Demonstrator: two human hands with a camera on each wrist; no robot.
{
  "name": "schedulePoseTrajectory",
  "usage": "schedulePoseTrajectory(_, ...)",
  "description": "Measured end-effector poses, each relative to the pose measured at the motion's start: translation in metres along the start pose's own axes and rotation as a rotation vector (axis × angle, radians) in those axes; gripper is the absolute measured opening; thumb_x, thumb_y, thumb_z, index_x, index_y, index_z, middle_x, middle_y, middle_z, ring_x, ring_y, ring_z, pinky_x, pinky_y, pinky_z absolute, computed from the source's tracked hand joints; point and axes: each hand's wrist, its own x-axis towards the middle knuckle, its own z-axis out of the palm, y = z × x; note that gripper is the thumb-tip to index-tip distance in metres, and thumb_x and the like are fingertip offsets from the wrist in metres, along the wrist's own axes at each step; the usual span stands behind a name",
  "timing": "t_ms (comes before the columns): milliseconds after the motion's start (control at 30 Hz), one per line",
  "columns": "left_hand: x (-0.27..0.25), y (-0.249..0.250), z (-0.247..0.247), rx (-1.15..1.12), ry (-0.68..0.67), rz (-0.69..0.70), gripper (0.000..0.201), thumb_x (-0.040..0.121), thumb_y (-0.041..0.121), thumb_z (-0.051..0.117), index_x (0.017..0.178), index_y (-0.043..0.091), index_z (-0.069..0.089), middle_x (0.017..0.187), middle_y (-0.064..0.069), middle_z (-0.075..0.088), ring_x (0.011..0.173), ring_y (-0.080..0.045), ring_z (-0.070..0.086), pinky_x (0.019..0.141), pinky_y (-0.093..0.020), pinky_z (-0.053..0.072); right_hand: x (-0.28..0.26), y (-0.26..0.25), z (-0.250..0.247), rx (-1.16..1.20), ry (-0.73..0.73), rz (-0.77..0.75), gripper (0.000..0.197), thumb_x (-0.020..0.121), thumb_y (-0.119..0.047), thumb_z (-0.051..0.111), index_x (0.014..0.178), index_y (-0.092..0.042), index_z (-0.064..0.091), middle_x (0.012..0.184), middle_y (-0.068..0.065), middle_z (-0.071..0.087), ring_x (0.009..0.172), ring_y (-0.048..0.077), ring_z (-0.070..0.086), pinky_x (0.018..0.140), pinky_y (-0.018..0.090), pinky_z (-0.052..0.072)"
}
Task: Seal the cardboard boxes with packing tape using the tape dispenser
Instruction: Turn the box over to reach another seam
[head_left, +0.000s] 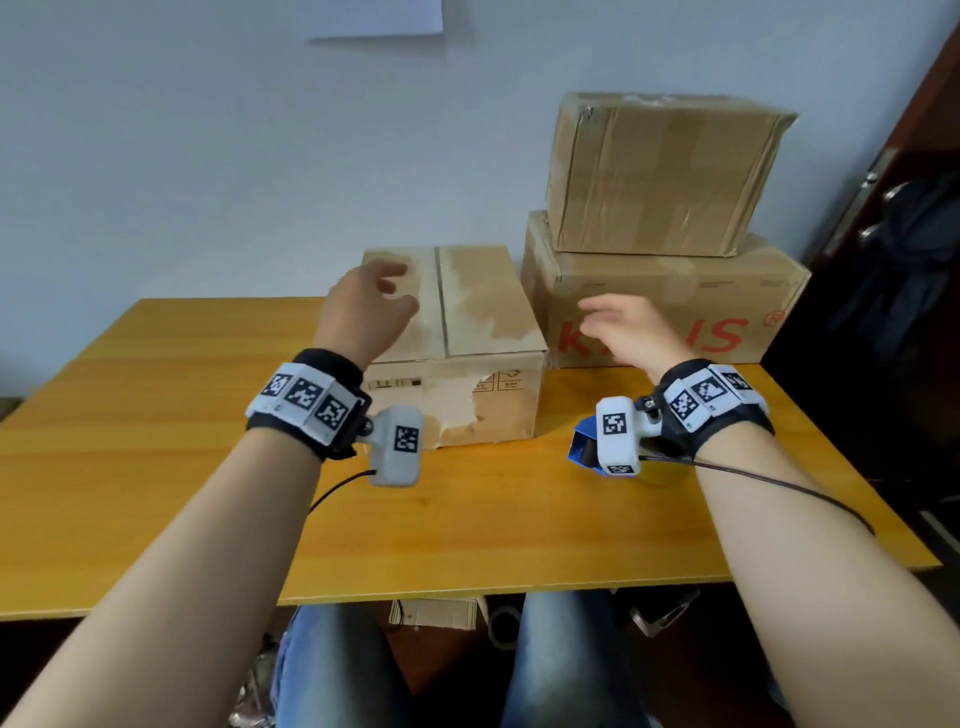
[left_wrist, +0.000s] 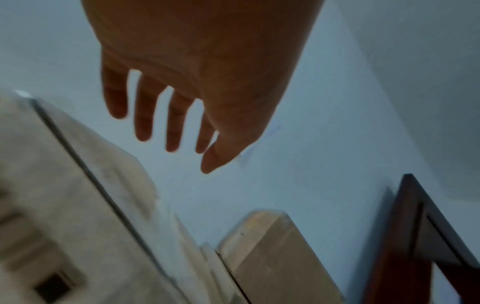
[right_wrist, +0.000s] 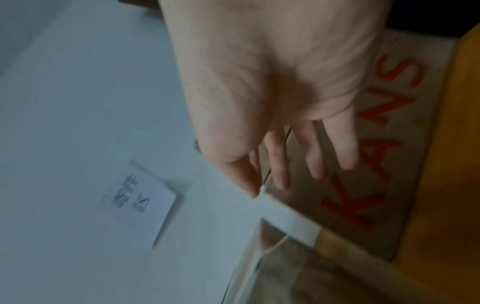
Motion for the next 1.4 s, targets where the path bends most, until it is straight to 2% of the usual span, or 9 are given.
schedulePoseTrajectory(167,-0.004,-0.036,-0.01,-0.005,-0.108,-0.301,0.068,0.094,0.039,0.064,0.149,0.011,0.037,0.131,-0.009,0.057,0.116,-0.028,0.055,0.09,-0.036,0.043,0.0,-0.035,0.04,-0.169,-0.149,-0.192,0.035,0.101,-0.029,0.055,0.136,-0.025,0.063,0.146,-0.008,0.054,0.136,0.013,0.046,0.106,0.028,0.03)
schedulePoseTrajectory(400,-0.006,-0.046,0.003,-0.053,-0.071,-0.286,0.085,0.086,0.046,0.071,0.153,0.014,0.029,0.136,-0.005,0.058,0.115,-0.022,0.056,0.084,-0.033,0.043,-0.002,-0.033,0.064,-0.336,-0.13,-0.232,0.029,0.099,-0.033,0.054,0.115,-0.021,0.076,0.139,-0.013,0.06,0.112,0.018,0.066,0.106,0.032,0.044)
schedulePoseTrajectory(533,-0.009,-0.043,0.015,-0.032,-0.097,-0.241,0.086,0.086,0.05,0.071,0.152,0.012,0.032,0.138,-0.006,0.057,0.117,-0.021,0.057,0.081,-0.03,0.041,-0.003,-0.03,0.055,-0.432,-0.044,-0.199,0.039,0.098,-0.036,0.055,0.078,-0.013,0.08,0.086,-0.001,0.078,0.064,0.019,0.068,0.082,0.032,0.056)
schedulePoseTrajectory(600,-0.008,-0.04,0.019,-0.024,-0.11,-0.223,0.087,0.086,0.051,0.07,0.153,0.012,0.03,0.139,-0.006,0.056,0.12,-0.023,0.056,0.081,-0.03,0.041,-0.005,-0.031,0.05,-0.458,0.013,-0.17,0.048,0.099,-0.038,0.055,0.062,-0.012,0.074,0.045,-0.006,0.058,0.046,0.015,0.053,0.072,0.029,0.05)
schedulePoseTrajectory(667,-0.007,-0.038,0.021,-0.011,-0.122,-0.207,0.084,0.087,0.049,0.07,0.152,0.011,0.032,0.138,-0.007,0.057,0.119,-0.023,0.057,0.081,-0.029,0.043,-0.006,-0.029,0.049,-0.446,0.035,-0.153,0.051,0.099,-0.038,0.056,0.057,-0.013,0.07,0.037,-0.007,0.047,0.046,0.014,0.051,0.069,0.028,0.048)
schedulePoseTrajectory(900,-0.011,-0.027,0.036,0.181,-0.114,-0.227,0.119,0.059,0.088,0.054,0.154,0.026,0.021,0.145,-0.015,0.047,0.134,-0.039,0.04,0.106,-0.063,0.035,-0.018,-0.042,0.06,-0.46,0.058,-0.151,0.043,0.093,-0.062,0.053,0.109,-0.027,0.073,0.117,-0.006,0.071,0.105,0.02,0.066,0.092,0.042,0.05)
schedulePoseTrajectory(1000,-0.018,-0.018,0.046,0.267,-0.081,-0.247,0.12,0.067,0.087,0.059,0.157,0.026,0.011,0.149,-0.02,0.039,0.139,-0.038,0.033,0.104,-0.065,0.029,-0.02,-0.048,0.074,-0.596,0.015,-0.079,0.069,0.084,-0.081,0.046,0.135,-0.036,0.055,0.148,-0.004,0.045,0.13,0.034,0.052,0.114,0.07,0.017)
schedulePoseTrajectory(1100,-0.02,-0.021,0.052,0.267,-0.057,-0.244,0.124,0.065,0.088,0.061,0.158,0.024,0.01,0.15,-0.018,0.036,0.141,-0.036,0.031,0.104,-0.065,0.03,-0.019,-0.045,0.073,-0.609,0.052,-0.059,0.068,0.08,-0.085,0.047,0.128,-0.039,0.06,0.15,-0.005,0.042,0.13,0.039,0.051,0.112,0.075,-0.004)
schedulePoseTrajectory(1400,-0.019,-0.022,0.055,0.255,-0.007,-0.27,0.121,0.068,0.085,0.062,0.158,0.026,0.008,0.151,-0.014,0.038,0.14,-0.033,0.036,0.104,-0.064,0.027,-0.02,-0.043,0.094,-0.681,0.083,-0.027,0.078,0.075,-0.094,0.035,0.129,-0.04,0.054,0.141,-0.002,0.041,0.125,0.041,0.052,0.109,0.077,-0.009)
